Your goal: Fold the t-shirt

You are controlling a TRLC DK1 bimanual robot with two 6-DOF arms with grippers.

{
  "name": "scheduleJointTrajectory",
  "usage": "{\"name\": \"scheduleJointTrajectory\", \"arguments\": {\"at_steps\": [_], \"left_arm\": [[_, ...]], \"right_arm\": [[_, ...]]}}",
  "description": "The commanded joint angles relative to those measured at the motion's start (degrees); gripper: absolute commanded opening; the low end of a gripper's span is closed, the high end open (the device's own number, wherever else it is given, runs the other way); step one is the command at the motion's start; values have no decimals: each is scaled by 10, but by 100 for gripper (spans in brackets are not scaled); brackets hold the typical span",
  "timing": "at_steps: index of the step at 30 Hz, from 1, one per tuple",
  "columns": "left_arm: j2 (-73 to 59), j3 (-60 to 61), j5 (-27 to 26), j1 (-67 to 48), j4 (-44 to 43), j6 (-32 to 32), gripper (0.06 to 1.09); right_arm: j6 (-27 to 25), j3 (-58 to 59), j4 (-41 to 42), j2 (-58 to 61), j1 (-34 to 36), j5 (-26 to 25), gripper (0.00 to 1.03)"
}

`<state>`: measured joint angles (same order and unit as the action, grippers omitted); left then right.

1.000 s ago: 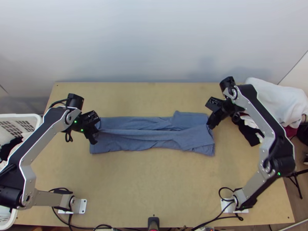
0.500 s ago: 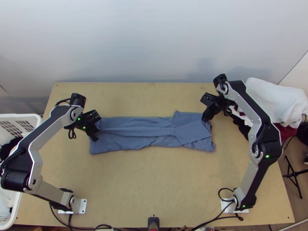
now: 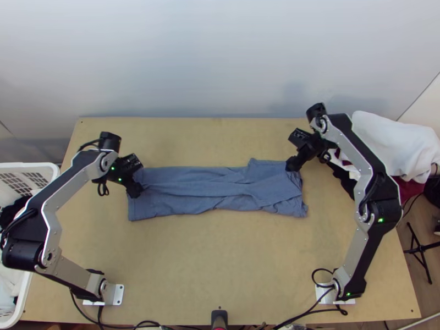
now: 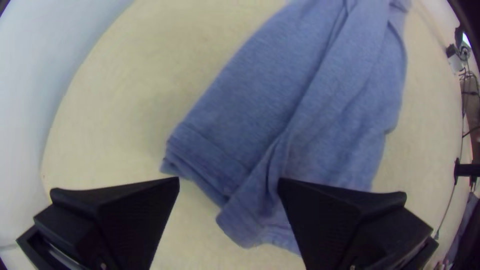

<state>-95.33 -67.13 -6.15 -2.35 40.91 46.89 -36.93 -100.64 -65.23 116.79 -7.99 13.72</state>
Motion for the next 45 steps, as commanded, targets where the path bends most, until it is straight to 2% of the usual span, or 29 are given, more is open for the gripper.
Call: {"name": "scheduleJointTrajectory", "arguments": {"at_steps": [1,4,7,9,10,14,17,18,19,25,34,45], "left_arm": [[14,-43,6,56,-12,-25,104],[1,-66,6,96,-11,-24,104],[-6,-98,1,118,15,-54,104],[-6,-112,-31,124,55,-84,104],[-7,-119,-49,125,81,-102,103],[-25,-132,-134,128,207,-153,99],[-17,-114,-164,131,233,-171,99],[-14,-104,-171,131,233,-175,99],[-16,-96,-171,130,233,-176,99],[-35,-75,-193,132,240,-192,99],[-69,-67,-242,129,239,-226,99],[-89,-62,-299,129,246,-238,99]], "right_arm": [[21,-7,-15,-30,27,-8,95],[22,-8,-25,-45,32,-8,95],[50,-9,-35,-67,25,-7,94],[73,-8,-49,-82,11,-7,85],[75,-5,-57,-90,3,-7,79],[75,21,-57,-118,-41,6,41],[72,45,-39,-139,-68,26,13],[70,55,-29,-145,-77,31,6],[69,69,-18,-151,-87,36,3],[43,112,20,-127,-120,51,3],[-3,81,31,-61,-107,84,3],[-5,68,31,-10,-92,122,3]]}}
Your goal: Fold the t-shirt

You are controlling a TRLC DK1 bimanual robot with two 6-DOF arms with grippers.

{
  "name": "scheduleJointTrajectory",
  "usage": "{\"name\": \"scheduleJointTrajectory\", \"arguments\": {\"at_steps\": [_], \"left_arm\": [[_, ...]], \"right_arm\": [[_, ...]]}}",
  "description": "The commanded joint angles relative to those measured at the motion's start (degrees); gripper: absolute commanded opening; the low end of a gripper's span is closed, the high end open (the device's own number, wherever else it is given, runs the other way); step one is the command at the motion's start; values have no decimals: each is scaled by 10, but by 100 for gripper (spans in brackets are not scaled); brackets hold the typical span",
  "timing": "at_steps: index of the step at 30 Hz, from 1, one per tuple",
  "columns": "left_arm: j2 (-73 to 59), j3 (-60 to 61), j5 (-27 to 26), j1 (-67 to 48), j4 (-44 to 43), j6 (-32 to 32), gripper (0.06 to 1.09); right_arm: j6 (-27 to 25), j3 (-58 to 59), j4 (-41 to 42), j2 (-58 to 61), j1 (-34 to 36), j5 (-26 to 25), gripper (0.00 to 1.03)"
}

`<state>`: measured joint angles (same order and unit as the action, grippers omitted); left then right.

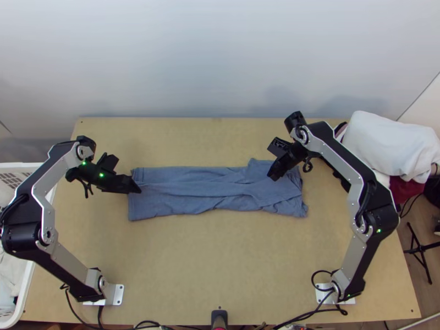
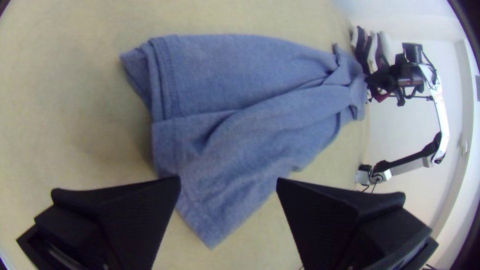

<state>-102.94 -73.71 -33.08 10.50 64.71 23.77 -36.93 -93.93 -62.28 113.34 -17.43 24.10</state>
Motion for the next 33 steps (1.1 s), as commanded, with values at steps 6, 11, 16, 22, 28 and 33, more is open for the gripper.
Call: {"name": "scheduleJointTrajectory", "arguments": {"at_steps": [6,11,16,22,28,33], "left_arm": [[-17,16,-29,16,3,5,99],[-13,10,-21,58,2,17,97],[-15,22,-1,58,-19,15,97],[-23,23,-2,44,-54,-16,97],[-33,33,-5,29,-77,-33,97],[-36,34,-13,14,-86,-46,97]], "right_arm": [[-16,9,1,28,-2,29,3],[-17,9,1,31,-2,30,3],[-18,8,1,34,-3,31,3],[-27,9,1,36,-1,31,3],[-30,10,1,41,-1,31,3],[-31,12,3,47,0,31,3]]}}
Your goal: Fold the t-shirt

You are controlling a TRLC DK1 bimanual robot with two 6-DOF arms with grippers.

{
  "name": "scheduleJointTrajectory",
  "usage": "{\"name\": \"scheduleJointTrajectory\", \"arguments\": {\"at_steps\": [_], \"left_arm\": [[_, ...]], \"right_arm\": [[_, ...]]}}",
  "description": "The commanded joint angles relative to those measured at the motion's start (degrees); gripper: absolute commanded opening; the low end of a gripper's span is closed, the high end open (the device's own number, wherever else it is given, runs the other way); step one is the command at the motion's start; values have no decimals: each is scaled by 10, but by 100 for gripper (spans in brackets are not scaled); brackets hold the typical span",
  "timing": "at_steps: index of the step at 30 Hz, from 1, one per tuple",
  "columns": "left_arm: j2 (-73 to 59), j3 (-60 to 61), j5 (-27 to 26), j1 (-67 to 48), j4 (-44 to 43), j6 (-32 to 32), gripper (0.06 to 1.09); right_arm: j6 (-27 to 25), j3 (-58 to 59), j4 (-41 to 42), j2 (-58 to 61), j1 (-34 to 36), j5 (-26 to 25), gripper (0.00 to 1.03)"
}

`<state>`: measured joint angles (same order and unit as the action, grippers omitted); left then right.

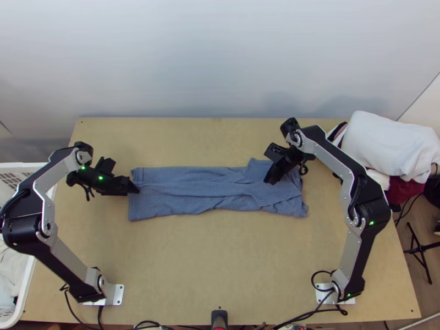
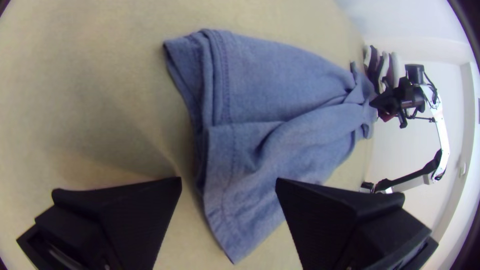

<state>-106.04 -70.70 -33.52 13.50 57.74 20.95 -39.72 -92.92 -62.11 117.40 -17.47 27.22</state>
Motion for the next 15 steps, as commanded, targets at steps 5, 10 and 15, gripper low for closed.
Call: {"name": "scheduleJointTrajectory", "arguments": {"at_steps": [5,10,15], "left_arm": [[-17,6,-12,-32,-26,-28,97],[-22,5,-22,-51,-36,-46,97],[-28,-1,-33,-64,-40,-60,97]], "right_arm": [[-4,11,5,6,1,-1,3],[-5,22,13,7,1,-1,3],[-5,25,19,13,2,-1,3]]}}
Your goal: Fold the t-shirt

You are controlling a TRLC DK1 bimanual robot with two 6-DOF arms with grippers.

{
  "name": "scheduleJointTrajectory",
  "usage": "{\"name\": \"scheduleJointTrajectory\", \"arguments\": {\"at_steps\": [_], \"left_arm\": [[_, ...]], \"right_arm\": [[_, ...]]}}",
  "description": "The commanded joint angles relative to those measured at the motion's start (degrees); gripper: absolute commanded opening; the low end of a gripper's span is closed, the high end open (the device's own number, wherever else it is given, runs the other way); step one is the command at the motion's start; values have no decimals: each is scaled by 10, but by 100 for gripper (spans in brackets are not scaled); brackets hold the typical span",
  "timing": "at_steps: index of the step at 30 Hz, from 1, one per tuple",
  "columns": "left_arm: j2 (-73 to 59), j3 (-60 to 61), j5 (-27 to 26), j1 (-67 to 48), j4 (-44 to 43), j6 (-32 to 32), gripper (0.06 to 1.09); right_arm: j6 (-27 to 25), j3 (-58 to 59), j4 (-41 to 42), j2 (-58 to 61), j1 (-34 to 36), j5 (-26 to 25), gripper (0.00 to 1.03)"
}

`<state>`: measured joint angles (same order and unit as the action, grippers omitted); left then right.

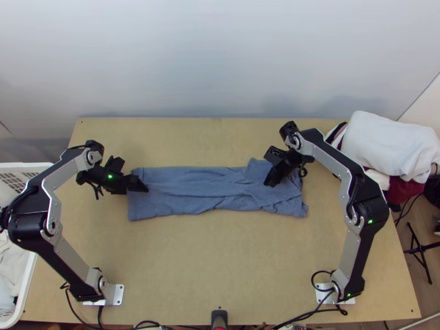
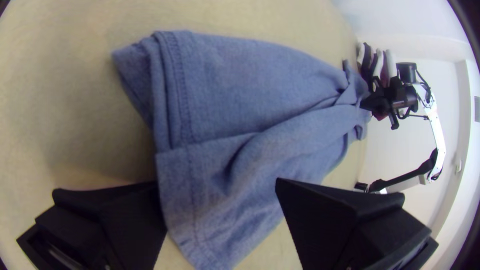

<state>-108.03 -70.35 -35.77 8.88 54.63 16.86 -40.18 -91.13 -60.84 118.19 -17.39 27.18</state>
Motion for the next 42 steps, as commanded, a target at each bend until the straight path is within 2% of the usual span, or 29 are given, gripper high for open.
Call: {"name": "scheduleJointTrajectory", "arguments": {"at_steps": [1,15,18,22,24,28,31,42], "left_arm": [[-8,-7,-18,-18,-10,-23,97],[-29,-20,-28,-55,-20,-52,94],[-33,-26,-28,-61,-22,-58,88],[-34,-32,-39,-62,-22,-62,72],[-37,-35,-47,-62,-23,-68,61],[-39,-36,-61,-61,-28,-75,29],[-38,-37,-61,-60,-37,-86,10],[-13,-48,-77,-56,-41,-107,10]], "right_arm": [[-1,7,7,6,2,0,3],[1,21,46,31,5,-1,3],[1,25,48,34,7,-1,3],[1,30,50,34,9,-1,3],[1,31,51,34,10,-1,3],[2,32,52,34,10,-1,3],[3,32,52,34,10,-1,3],[6,32,53,34,10,0,3]]}}
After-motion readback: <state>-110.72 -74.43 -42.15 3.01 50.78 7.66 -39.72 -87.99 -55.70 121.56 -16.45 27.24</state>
